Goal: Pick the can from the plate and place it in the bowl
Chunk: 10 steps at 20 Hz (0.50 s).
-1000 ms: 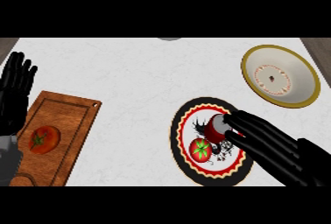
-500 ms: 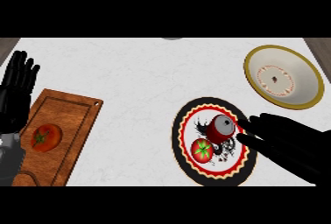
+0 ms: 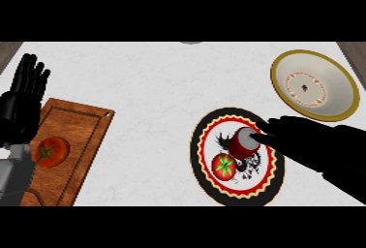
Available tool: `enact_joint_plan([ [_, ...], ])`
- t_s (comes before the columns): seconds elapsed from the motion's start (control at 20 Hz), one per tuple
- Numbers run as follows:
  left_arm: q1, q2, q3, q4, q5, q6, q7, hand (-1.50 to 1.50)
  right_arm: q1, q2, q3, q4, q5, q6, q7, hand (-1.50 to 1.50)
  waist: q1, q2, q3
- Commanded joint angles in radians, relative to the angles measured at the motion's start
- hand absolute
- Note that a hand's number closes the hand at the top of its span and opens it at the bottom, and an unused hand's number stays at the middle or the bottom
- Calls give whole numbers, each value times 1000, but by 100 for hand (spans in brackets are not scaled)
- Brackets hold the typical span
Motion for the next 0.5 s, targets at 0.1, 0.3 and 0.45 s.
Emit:
enact_joint_plan([
  [0.1,10,15,48,-51,5,-35,43,0,76,129,45,12,172,27,-14,-150,-2,-1,1],
  [0.3,-5,1,54,-32,-16,-34,56,0,63,185,59,154,288,42,-133,-150,-2,0,1],
  [0.45,33,-23,47,-51,-20,-48,40,0,126,230,105,168,411,-19,-161,-150,-1,0,1],
])
